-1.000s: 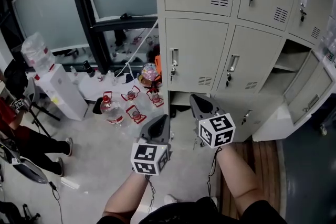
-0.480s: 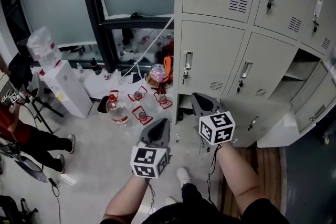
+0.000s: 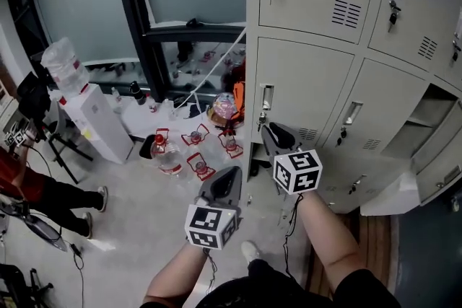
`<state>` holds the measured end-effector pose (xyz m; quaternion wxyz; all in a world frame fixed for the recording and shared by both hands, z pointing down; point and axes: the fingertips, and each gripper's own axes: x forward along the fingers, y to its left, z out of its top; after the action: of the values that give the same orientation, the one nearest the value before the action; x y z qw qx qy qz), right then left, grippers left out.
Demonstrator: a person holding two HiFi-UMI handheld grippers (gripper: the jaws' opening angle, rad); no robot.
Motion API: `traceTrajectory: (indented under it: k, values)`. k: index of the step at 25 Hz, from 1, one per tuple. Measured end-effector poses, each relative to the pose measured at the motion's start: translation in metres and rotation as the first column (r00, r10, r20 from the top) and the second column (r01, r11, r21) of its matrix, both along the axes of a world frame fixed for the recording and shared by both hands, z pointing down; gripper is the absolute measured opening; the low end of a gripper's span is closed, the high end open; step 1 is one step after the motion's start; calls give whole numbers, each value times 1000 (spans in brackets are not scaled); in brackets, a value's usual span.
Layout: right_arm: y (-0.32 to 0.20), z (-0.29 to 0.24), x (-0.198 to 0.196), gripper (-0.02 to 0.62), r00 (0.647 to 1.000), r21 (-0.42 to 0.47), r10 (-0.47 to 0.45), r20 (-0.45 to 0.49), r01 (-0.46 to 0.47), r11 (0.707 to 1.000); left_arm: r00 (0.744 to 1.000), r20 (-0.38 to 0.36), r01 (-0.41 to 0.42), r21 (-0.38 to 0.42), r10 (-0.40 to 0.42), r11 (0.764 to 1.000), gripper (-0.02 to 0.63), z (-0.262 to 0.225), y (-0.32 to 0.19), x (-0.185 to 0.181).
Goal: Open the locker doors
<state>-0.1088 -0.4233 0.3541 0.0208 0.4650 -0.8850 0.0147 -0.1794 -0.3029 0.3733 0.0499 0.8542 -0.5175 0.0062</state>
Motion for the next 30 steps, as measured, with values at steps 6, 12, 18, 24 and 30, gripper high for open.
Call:
traceTrajectory:
  k: [6, 12, 18, 24, 30]
  values:
    - [-54, 2, -8, 132, 1000, 8, 7, -10, -7, 1000, 1000, 14, -8, 19, 7, 1000, 1, -3, -41, 2]
    - [-90, 8, -17, 164, 999, 29, 28, -45, -27, 999, 1000, 8, -2, 20, 1, 1000, 2, 0, -73, -2]
    - [-113, 12, -25, 178, 996, 35, 66, -55, -64, 997, 1000, -8, 3, 12, -3, 1000, 2, 5, -94, -8]
    - [-124, 14, -31, 176, 991, 55, 113, -70, -110, 992, 1000, -19, 4, -6, -4, 1000, 2, 12, -104, -15]
    - [-127, 14, -29, 152, 978, 89, 180, -106, -171, 981, 999, -32, 10, 3, -10, 1000, 1, 14, -110, -21]
